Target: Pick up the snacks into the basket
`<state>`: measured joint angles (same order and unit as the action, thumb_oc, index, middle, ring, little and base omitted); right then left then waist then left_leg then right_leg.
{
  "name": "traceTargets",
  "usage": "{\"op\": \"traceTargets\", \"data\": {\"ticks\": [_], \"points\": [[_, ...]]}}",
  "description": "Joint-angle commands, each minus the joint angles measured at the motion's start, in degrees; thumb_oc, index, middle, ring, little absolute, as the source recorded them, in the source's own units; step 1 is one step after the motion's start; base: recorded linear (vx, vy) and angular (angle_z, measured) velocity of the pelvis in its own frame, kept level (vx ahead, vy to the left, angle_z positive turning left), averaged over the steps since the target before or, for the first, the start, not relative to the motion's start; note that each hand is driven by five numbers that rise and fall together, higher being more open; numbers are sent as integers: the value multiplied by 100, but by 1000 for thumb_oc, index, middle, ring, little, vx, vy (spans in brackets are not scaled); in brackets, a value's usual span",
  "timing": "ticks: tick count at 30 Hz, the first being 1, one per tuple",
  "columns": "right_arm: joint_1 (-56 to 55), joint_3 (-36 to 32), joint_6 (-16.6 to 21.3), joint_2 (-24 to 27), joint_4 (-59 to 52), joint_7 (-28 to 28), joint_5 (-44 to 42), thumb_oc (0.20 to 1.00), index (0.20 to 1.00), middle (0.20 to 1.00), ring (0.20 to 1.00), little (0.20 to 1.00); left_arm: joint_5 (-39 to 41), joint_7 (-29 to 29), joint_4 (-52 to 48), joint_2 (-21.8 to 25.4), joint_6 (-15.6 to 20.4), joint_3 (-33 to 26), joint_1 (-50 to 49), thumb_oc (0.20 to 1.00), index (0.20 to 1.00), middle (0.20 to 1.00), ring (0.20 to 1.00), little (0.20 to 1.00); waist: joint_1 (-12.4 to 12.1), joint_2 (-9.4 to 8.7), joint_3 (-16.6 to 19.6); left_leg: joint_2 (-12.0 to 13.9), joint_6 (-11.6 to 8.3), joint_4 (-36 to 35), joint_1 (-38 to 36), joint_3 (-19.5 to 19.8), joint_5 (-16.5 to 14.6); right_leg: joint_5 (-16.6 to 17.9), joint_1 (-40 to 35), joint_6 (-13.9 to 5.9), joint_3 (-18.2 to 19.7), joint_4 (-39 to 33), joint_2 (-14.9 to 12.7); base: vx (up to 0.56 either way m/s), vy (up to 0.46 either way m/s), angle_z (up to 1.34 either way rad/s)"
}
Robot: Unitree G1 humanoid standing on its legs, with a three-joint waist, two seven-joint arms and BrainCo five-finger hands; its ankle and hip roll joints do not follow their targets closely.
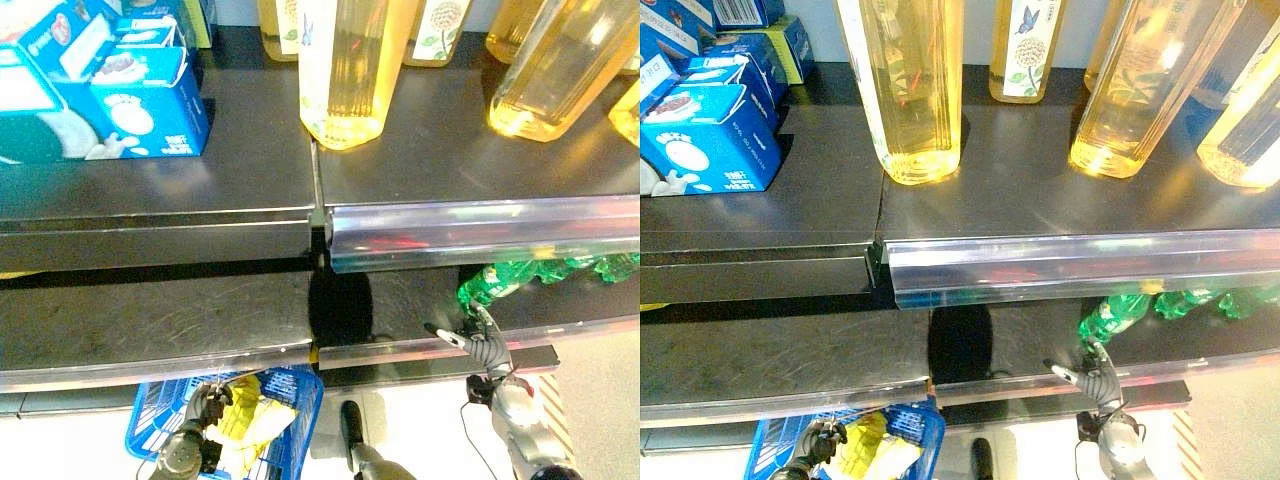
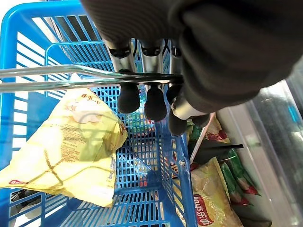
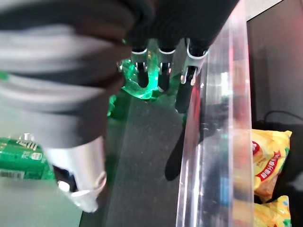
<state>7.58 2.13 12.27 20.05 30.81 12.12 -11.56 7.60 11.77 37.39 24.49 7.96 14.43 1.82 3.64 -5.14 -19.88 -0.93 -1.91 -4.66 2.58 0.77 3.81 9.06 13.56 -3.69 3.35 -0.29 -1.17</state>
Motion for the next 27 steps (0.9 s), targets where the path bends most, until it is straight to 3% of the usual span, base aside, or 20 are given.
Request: {"op": "traceTargets", "data": {"ticks": [1,27], "points": [[-233,-455,-33,241,441,436,-314,1000,1000,1000,1000,1000,-68,186,-433,277,492,-467,335,200,200,200,200,200,141,-111,279,-19,-47,1026,468,-259,-950,-510,216,-737,243,561,-543,7,-8,-16],[558,-713,-48,983,605,844,-292,1000,1000,1000,1000,1000,5,5,-431,347,476,-106,645,200,200,200,200,200,-25,1,261,-34,-84,1093,574,-71,-940,-561,171,-703,35,553,-613,1,-5,-1]]}}
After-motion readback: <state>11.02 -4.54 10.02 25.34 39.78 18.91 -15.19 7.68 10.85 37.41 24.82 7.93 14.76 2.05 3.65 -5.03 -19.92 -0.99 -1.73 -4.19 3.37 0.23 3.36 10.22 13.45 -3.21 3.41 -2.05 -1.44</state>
